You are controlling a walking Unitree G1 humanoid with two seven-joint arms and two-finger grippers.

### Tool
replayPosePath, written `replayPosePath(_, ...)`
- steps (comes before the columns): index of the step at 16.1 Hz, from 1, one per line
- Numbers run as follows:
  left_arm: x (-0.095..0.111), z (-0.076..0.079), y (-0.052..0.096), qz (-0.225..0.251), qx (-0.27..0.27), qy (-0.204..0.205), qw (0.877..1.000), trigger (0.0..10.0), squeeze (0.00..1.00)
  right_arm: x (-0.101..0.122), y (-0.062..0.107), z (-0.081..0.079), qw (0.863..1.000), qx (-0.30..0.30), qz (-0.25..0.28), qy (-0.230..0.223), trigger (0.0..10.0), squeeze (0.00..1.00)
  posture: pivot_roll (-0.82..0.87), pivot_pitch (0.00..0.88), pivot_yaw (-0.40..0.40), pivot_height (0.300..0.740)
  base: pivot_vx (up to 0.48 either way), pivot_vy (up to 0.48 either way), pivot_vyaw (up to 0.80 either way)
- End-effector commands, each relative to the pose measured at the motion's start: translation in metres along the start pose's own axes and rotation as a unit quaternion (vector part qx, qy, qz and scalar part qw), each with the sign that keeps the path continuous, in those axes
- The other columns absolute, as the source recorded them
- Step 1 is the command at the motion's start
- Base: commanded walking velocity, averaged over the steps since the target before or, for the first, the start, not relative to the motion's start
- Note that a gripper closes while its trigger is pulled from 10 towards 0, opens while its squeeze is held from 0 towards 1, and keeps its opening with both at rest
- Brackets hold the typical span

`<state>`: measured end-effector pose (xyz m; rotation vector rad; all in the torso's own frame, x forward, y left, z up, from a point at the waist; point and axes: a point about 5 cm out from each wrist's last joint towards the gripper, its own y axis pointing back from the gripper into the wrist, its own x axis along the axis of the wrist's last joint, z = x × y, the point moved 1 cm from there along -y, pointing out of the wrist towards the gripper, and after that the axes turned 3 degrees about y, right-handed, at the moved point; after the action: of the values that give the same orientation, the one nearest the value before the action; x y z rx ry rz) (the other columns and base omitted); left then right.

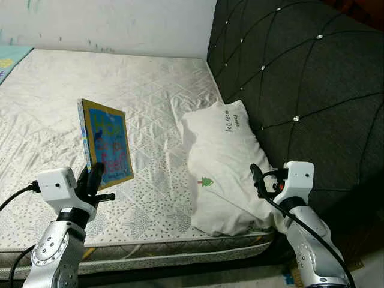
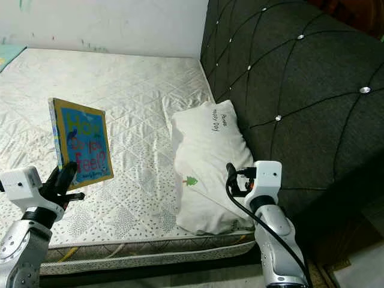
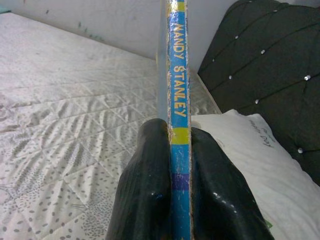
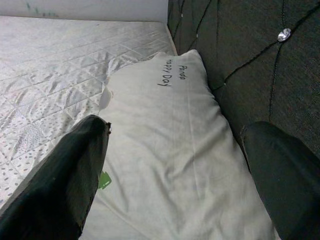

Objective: Clean up the room

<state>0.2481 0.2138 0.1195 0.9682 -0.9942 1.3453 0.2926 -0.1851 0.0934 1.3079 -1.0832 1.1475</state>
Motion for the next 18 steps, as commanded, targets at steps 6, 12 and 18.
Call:
replayPosePath(6, 0.0070, 0.0043, -0.0041, 0.023, -0.005, -0.004, 1.000, 10.0, 0.00, 0.0040, -0.0019, 0.0014, 1.000, 0.010, 0.002, 0.003, 10.0, 0.00, 0.01, 0.044, -0.095, 0.681, 0.000, 0.000, 0.00)
replayPosePath(12, 0.0074, 0.0030, -0.0058, 0.024, -0.002, -0.005, 1.000, 10.0, 0.00, 0.0056, -0.0038, 0.0002, 1.000, 0.017, 0.005, 0.005, 10.0, 0.00, 0.01, 0.042, -0.100, 0.608, 0.000, 0.000, 0.00)
replayPosePath(18, 0.0085, -0.0010, -0.0072, 0.025, -0.002, -0.004, 1.000, 10.0, 0.00, 0.0065, -0.0077, -0.0006, 1.000, 0.025, 0.006, 0.014, 10.0, 0.00, 0.01, 0.033, -0.108, 0.604, 0.000, 0.000, 0.00)
